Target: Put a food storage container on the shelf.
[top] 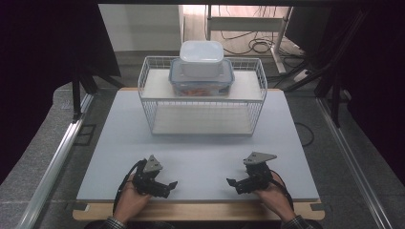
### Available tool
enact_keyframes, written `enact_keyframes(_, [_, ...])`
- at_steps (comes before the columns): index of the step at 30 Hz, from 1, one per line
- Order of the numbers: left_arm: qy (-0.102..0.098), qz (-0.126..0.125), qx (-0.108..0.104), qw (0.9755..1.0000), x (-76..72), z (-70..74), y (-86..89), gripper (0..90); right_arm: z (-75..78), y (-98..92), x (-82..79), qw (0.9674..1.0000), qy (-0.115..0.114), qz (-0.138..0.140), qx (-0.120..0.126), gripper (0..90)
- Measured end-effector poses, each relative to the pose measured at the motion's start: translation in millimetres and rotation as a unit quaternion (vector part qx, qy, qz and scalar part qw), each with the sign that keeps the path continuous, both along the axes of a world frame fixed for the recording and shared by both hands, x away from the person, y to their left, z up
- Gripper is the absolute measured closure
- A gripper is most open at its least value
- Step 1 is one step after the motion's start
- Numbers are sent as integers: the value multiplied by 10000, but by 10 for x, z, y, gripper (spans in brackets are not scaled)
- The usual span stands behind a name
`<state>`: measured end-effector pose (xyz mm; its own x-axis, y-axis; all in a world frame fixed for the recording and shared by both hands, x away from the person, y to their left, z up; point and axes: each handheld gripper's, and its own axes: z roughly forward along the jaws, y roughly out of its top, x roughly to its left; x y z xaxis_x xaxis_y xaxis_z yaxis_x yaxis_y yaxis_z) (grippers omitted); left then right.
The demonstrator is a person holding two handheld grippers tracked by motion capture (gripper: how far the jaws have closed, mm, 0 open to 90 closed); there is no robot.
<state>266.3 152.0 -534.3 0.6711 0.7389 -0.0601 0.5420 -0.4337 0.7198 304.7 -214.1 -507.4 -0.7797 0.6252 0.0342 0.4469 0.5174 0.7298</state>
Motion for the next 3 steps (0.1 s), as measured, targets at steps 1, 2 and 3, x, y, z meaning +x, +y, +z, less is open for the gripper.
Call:
enact_keyframes(1, [-7,11,-4,10000,3,0,2,5,-8,1,1,10000,13,-6,-18,9])
enact_keyframes(2, [-19,27,-26,10000,6,3,6,5,-11,-1,4,10000,15,-15,-27,9])
enact_keyframes(3, [-17,31,-44,10000,8,3,8,5,-11,-8,9,10000,11,-21,-24,9])
